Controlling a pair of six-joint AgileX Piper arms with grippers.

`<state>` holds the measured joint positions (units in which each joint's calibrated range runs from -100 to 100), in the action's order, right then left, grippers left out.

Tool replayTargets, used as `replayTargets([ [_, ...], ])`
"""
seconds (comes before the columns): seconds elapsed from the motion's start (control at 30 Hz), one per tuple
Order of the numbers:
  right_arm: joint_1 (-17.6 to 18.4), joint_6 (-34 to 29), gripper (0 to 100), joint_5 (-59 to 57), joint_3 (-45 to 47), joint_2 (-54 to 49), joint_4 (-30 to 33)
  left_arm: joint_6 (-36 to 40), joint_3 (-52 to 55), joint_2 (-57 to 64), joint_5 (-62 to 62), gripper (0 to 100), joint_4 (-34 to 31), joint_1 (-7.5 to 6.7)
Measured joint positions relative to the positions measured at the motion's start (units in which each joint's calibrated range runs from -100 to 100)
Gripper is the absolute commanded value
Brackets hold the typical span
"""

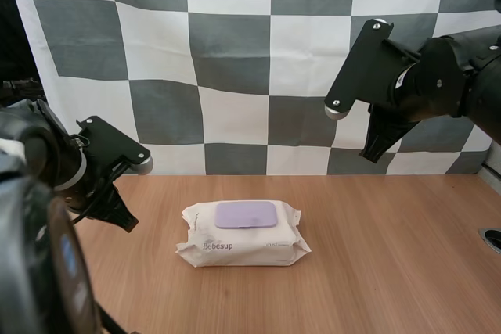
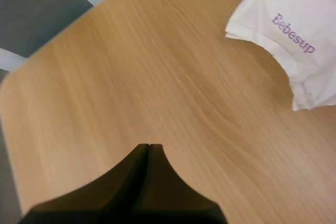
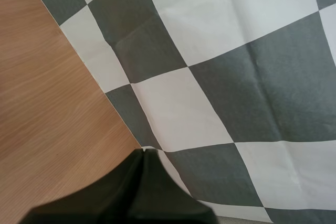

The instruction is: Open the wet wipes lid

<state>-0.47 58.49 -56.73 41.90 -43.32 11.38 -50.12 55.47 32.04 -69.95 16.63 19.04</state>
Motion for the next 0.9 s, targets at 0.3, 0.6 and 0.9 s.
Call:
replayTargets([
  [0.3, 0.0, 0.0, 0, -0.7, 0.0, 0.0, -1.4, -13.5, 0.0, -1.7, -24.8, 0, 16.1, 4.33],
  [0.6, 0.0, 0.0, 0, -4.5, 0.0, 0.0, -3.0, -16.6, 2.4, -2.8, -29.9, 0, 30.0, 4.17],
  [0.9, 0.0, 0.0, 0, -4.7, 0.0, 0.0, -3.3, -20.5, 6.1, -10.1, -29.9, 0, 30.1, 4.17],
])
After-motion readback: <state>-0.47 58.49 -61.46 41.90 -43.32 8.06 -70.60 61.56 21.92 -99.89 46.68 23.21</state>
